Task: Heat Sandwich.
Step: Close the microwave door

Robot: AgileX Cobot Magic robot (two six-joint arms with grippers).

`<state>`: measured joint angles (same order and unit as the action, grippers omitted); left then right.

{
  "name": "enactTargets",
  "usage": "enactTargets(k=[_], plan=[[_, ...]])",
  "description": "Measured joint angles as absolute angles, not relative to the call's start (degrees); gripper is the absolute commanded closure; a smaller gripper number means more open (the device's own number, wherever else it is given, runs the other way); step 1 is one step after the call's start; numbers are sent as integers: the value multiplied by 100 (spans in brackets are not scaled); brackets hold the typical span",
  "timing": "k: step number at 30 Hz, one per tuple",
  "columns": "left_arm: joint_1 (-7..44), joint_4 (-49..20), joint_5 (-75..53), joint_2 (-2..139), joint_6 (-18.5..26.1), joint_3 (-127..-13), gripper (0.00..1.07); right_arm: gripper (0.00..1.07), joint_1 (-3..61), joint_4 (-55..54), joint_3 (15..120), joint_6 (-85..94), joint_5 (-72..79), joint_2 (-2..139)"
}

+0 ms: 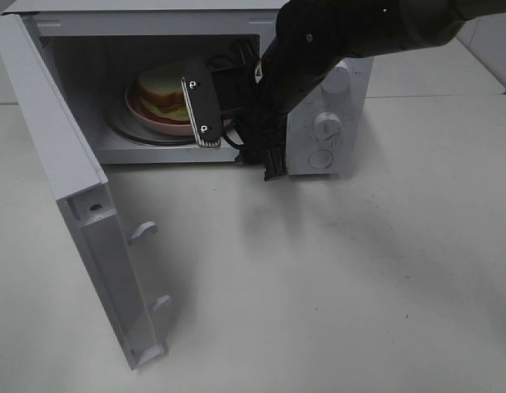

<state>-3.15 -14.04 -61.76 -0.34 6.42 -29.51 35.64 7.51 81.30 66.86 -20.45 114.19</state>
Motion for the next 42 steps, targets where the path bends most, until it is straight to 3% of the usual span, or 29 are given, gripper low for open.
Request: enactTargets(k=[22, 32, 42], plan=[[-315, -1404, -6176, -34, 642, -2951, 9, 37, 3564, 745, 6194, 4824, -2068, 9643], [-315, -1404, -6176, -34, 642, -2951, 9, 37, 3564, 745, 5220, 2876, -2424, 8554], [-315, -1404, -6176, -34, 642, -2951, 9, 36, 3564, 728, 5031, 905, -3621, 7586]])
